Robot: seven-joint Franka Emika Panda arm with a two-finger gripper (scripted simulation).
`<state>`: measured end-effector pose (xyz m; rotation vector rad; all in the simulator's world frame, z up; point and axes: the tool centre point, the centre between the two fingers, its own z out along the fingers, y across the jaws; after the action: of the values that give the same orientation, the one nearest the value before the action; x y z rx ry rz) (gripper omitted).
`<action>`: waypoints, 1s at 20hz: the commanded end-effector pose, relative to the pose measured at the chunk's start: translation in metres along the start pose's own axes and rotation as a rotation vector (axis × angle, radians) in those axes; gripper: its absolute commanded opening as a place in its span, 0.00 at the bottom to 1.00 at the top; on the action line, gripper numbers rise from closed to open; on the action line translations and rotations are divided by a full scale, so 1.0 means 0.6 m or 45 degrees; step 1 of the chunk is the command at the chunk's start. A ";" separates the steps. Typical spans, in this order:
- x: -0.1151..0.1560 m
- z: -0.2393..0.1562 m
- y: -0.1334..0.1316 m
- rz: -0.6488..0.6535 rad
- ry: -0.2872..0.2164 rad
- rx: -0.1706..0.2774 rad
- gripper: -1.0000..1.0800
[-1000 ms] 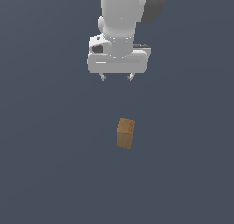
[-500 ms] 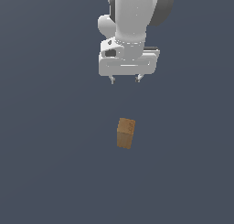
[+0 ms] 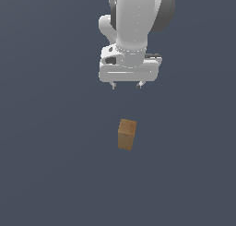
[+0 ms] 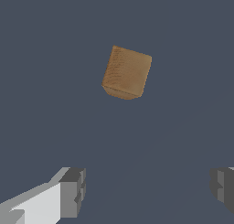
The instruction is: Pick up the object and move it to a goal position.
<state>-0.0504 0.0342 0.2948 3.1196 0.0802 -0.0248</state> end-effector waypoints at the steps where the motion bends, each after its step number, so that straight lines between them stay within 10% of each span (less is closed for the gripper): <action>1: 0.016 0.011 -0.001 0.029 0.001 0.003 0.96; 20: 0.165 0.151 -0.005 0.324 0.016 0.027 0.96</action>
<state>0.0428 0.0398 0.2069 3.1256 -0.2987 -0.0048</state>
